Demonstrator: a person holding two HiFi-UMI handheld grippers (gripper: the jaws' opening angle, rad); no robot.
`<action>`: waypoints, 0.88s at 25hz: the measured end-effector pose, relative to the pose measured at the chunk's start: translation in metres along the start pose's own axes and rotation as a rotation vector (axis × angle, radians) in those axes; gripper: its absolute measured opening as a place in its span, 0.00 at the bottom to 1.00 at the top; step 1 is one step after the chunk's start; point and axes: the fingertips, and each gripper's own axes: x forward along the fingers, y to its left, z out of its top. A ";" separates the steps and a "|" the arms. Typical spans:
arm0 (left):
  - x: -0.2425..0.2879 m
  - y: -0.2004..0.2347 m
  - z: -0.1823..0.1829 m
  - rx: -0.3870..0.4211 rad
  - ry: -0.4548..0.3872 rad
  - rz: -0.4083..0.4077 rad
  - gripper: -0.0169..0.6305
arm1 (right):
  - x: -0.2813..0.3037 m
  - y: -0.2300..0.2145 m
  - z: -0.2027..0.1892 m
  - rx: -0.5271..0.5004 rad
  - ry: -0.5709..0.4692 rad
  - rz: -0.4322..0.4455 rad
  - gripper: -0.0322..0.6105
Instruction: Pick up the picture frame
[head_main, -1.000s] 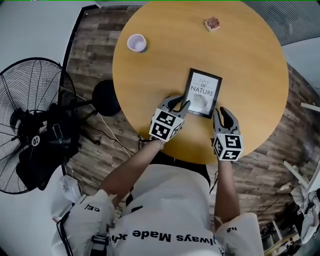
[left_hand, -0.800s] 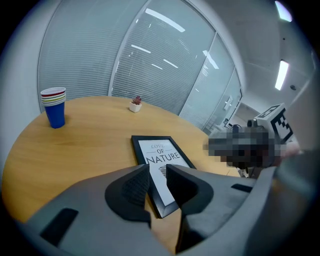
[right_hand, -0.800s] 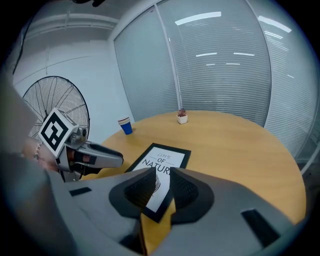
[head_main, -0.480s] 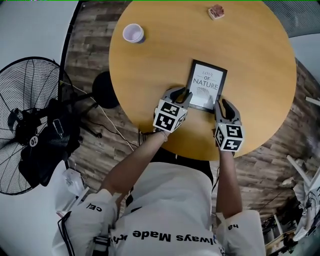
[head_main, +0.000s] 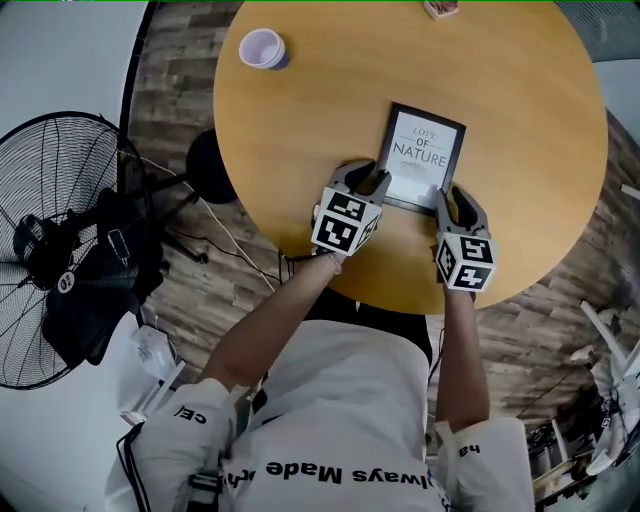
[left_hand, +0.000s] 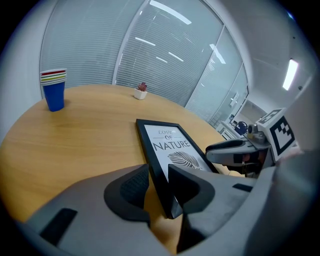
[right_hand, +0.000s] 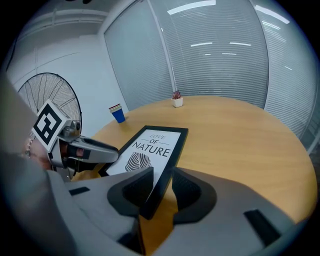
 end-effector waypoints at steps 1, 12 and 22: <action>0.001 0.000 -0.001 0.003 0.002 0.001 0.18 | 0.001 0.000 -0.002 0.004 0.004 -0.001 0.22; 0.007 0.000 -0.002 0.043 0.011 0.022 0.18 | 0.010 0.000 -0.012 0.018 0.010 -0.005 0.22; 0.004 0.000 0.000 0.022 0.007 0.034 0.18 | 0.007 -0.003 -0.010 0.032 -0.001 -0.032 0.21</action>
